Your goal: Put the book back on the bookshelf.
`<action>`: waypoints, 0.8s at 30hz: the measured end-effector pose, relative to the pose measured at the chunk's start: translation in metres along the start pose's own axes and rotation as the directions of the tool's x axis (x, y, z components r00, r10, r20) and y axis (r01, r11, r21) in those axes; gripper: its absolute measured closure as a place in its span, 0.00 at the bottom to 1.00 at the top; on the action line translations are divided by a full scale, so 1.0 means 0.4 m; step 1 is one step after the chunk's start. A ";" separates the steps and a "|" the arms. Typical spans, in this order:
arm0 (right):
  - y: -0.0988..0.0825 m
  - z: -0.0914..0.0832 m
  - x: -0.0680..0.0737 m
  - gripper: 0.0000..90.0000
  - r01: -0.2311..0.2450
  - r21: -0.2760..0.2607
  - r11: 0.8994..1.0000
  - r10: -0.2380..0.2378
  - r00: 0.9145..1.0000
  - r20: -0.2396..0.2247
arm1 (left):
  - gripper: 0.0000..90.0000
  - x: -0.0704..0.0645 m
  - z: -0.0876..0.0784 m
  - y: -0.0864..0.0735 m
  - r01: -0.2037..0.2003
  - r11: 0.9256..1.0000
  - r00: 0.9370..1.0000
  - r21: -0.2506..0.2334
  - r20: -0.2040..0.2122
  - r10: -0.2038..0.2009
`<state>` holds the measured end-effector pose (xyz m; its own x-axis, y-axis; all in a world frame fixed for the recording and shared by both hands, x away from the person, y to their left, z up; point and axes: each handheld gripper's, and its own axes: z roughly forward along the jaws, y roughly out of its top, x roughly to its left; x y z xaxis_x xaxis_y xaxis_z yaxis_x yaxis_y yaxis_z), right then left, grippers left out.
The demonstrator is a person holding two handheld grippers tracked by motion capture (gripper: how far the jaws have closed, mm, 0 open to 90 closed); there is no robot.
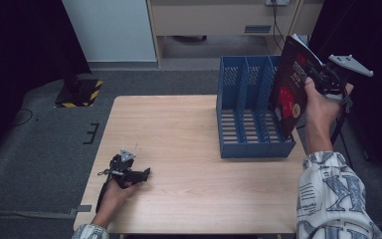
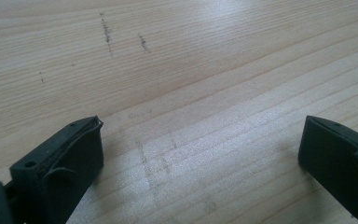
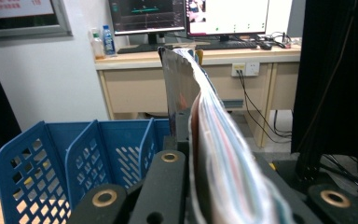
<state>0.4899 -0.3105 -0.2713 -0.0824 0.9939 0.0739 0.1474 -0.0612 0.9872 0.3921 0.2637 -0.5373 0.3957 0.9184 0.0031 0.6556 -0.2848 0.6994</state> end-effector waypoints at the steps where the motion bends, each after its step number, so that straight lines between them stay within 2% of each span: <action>1: -0.001 0.002 0.001 0.97 -0.001 -0.002 1.000 0.001 1.000 -0.003 | 0.00 0.000 0.000 0.000 0.000 1.000 1.000 0.000 0.000 0.000; 11: -0.034 0.021 0.022 0.97 0.067 -0.003 0.998 -0.067 0.998 0.004 | 0.00 -0.001 0.000 0.000 0.005 1.000 1.000 0.000 -0.002 -0.005; 18: -0.044 0.031 0.027 0.97 0.053 -0.037 0.998 -0.053 0.999 -0.007 | 0.00 -0.002 0.001 0.001 0.009 1.000 1.000 0.000 -0.005 -0.009; 22: -0.049 0.032 0.033 0.97 0.076 -0.025 0.997 -0.076 0.997 -0.006 | 0.00 -0.001 0.001 0.001 0.005 1.000 1.000 0.004 -0.006 -0.005; 24: -0.053 0.031 0.031 0.97 0.072 -0.023 0.997 -0.072 0.997 -0.001 | 0.00 -0.001 0.001 0.001 0.005 1.000 1.000 0.004 -0.006 -0.005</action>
<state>0.4978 -0.2958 -0.2931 -0.0941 0.9956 0.0030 0.1188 0.0082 0.9929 0.3925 0.2631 -0.5372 0.3884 0.9215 0.0037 0.6600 -0.2810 0.6967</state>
